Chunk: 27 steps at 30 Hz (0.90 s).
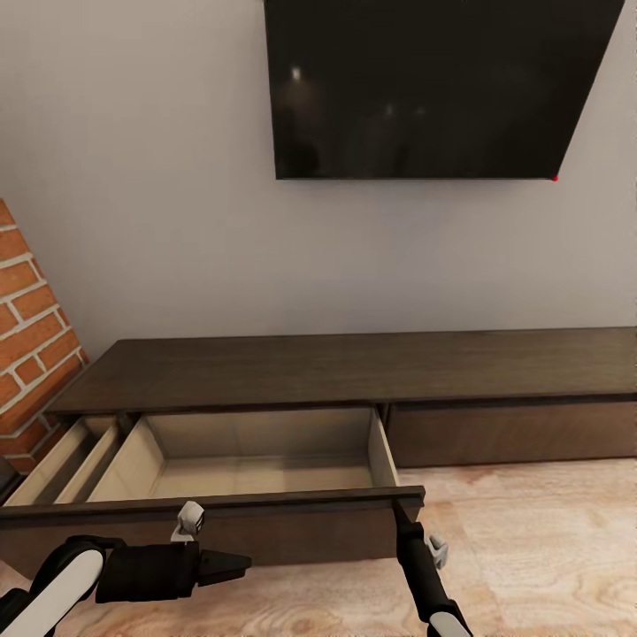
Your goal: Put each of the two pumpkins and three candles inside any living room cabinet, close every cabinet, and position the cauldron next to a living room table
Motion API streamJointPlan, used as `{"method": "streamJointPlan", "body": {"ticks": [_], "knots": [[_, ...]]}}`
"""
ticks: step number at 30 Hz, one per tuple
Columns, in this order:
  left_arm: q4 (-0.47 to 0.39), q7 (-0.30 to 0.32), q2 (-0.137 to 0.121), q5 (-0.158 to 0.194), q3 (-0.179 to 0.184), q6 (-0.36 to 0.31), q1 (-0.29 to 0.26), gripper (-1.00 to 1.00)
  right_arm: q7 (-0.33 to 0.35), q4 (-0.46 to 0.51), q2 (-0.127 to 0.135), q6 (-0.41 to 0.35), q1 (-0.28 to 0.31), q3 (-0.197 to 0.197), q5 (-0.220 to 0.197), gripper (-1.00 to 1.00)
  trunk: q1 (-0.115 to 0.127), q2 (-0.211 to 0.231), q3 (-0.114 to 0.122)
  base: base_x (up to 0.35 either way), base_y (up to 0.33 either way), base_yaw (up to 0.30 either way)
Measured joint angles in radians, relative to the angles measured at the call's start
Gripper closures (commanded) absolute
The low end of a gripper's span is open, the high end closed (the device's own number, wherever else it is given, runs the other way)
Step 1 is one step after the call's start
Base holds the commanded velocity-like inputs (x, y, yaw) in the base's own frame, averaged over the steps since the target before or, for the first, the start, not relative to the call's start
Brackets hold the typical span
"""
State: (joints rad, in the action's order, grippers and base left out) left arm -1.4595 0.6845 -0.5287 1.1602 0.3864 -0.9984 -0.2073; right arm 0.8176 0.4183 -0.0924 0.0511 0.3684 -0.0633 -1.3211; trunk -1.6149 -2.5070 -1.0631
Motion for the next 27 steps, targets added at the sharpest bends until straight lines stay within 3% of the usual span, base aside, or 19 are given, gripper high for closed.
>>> {"method": "streamJointPlan", "body": {"ticks": [27], "knots": [[0.000,0.000,0.000,0.000,0.000,0.000,0.000,-1.00,0.001,0.000,0.000,0.000,0.000,0.000,0.000,1.00,0.000,0.000,0.000,-0.031,0.000,0.000]]}}
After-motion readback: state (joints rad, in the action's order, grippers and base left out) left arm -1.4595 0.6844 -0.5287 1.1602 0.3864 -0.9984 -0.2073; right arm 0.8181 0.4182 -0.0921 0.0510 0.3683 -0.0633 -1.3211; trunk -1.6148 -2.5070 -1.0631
